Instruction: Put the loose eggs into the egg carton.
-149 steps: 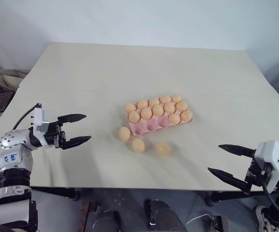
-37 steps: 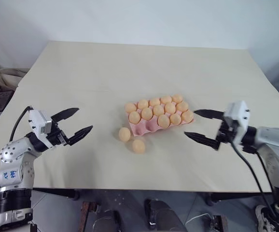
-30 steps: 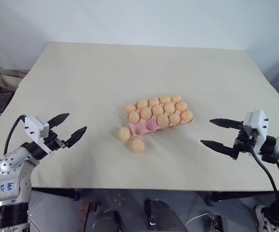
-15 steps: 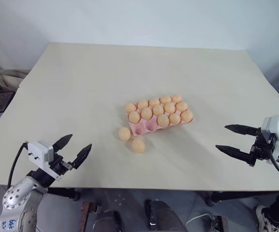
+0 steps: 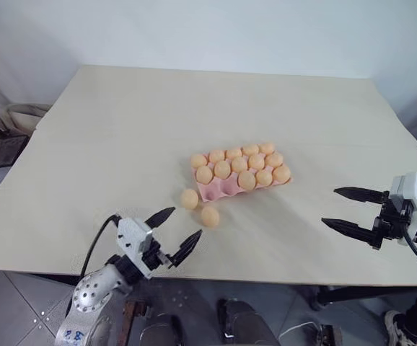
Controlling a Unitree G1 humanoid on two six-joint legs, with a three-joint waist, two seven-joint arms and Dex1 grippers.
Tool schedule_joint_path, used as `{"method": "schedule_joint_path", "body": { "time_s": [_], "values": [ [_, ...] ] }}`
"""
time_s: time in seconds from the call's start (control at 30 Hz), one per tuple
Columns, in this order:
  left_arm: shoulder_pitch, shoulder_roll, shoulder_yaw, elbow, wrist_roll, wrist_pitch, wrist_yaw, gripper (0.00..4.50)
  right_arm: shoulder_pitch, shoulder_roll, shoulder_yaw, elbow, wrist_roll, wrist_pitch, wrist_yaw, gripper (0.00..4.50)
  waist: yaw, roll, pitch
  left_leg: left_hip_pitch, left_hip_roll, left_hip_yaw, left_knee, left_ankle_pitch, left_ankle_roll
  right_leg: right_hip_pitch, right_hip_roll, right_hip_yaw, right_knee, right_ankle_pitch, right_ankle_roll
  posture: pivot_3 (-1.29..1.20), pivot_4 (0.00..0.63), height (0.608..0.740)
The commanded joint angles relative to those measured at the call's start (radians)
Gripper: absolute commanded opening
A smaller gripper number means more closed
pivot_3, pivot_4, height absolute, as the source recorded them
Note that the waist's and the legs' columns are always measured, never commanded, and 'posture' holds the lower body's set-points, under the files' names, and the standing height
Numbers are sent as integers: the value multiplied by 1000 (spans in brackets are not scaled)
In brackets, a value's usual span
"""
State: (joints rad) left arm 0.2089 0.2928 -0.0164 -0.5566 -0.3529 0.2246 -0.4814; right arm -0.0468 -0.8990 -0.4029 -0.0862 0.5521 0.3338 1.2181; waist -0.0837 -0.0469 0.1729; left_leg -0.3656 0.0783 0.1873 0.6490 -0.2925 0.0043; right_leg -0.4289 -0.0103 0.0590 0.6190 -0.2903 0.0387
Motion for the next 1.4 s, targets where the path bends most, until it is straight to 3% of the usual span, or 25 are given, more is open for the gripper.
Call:
{"method": "schedule_joint_path", "body": {
  "time_s": [0.03,0.77,1.3,1.4],
  "values": [
    [-36,-12,-37,-33,27,39,49,4500,10,-22,-32,-32,14,7,-7,4474,-1,0,0,0,0,0,0,0,0,0,0,0,0,0,0,0,150,740],
    [-377,-55,-189,213,60,340,85,4500,70,3,-37,-115,21,34,-101,4474,5,1,0,1,-1,-2,0,1,0,1,0,-1,1,4,8,0,150,740],
    [-414,-49,-234,241,72,405,58,4500,111,4,-55,-137,26,31,-128,4474,6,1,0,0,-1,-3,0,1,-1,0,0,-1,1,4,8,0,150,740],
    [-421,-54,-244,252,84,394,58,3898,108,6,-52,-136,24,29,-130,4500,7,1,0,0,-1,-3,0,1,-1,0,0,-1,1,4,8,0,150,740]
  ]
}}
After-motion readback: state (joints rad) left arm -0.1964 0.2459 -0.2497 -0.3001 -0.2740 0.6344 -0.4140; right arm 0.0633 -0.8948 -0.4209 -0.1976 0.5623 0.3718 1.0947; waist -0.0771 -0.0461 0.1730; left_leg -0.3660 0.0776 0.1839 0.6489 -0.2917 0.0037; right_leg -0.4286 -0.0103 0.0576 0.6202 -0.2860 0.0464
